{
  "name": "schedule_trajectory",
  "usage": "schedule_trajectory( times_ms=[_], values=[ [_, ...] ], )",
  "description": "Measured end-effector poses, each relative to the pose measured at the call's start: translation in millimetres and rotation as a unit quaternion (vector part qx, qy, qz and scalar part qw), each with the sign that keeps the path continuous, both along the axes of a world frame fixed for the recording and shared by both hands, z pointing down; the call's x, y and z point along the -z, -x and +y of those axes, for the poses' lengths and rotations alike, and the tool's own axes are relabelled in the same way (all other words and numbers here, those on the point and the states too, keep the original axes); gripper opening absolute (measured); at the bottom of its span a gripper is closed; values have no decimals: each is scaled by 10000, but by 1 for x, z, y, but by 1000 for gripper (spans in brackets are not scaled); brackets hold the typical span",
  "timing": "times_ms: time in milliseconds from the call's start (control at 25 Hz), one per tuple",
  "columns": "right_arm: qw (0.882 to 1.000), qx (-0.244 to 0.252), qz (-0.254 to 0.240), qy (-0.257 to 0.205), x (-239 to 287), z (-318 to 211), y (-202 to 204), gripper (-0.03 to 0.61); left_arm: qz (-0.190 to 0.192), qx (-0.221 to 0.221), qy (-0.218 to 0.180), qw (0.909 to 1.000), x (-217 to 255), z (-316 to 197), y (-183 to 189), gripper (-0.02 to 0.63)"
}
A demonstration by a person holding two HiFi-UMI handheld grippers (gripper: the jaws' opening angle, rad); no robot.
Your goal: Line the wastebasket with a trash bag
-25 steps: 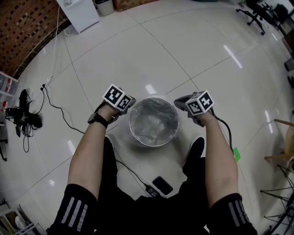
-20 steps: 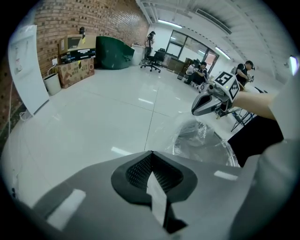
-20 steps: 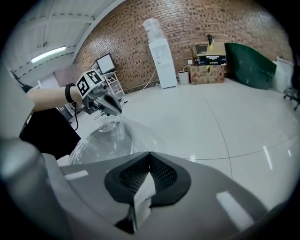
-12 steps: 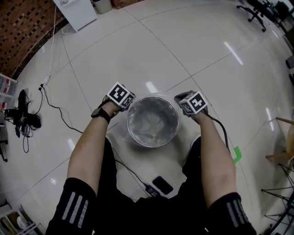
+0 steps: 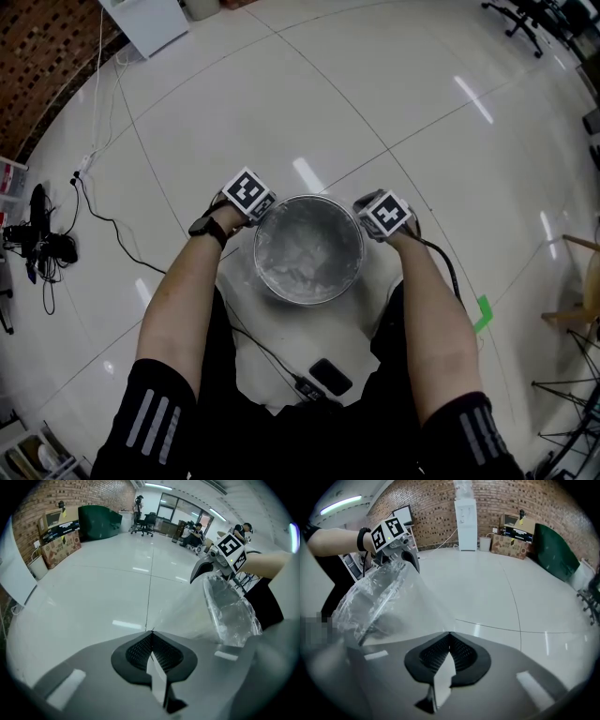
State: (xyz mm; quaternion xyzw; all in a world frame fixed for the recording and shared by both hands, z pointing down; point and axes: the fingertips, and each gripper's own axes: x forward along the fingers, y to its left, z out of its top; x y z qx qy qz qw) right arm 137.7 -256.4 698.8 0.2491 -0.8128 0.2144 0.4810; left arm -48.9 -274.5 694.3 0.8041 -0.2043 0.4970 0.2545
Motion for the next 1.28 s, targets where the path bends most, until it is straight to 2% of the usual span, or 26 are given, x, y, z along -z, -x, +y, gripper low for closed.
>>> schedule_trajectory(
  times_ms=[200, 320, 440, 600, 720, 800, 920, 1080, 1160, 1280],
  values=[
    [9995, -20, 260, 180, -14, 7, -2, 9, -140, -14, 92, 9999, -11, 4, 5, 3],
    [9992, -216, 348, 33, -6, -1, -9, 75, -164, 76, 97, 9998, -11, 4, 12, 53],
    [9990, -403, 143, -84, 7, -8, -14, 109, -190, 139, -46, 9997, -5, 0, 17, 93],
    [9975, -605, -72, -371, 32, -18, -14, 111, -351, 386, -191, 9985, 8, -2, 33, 143],
    [9965, -582, -105, -593, 53, -22, -6, 119, -216, 454, -422, 9978, 18, -7, 36, 167],
    [9965, -505, -83, -657, 63, -22, -3, 139, -245, 459, -389, 9979, 19, -2, 41, 174],
    [9969, -673, 146, -386, 50, -11, -18, 146, -421, 483, -207, 9977, 18, 13, 53, 174],
    [9946, -882, 522, -181, 24, 9, -45, 146, -316, 522, -402, 9973, 23, 15, 56, 174],
    [9934, -934, 587, -300, 27, 9, -47, 146, -298, 570, -389, 9972, 24, 18, 60, 175],
    [9918, -941, 492, -706, 60, -3, -39, 146, -352, 616, -370, 9968, 30, 22, 69, 175]
  ],
)
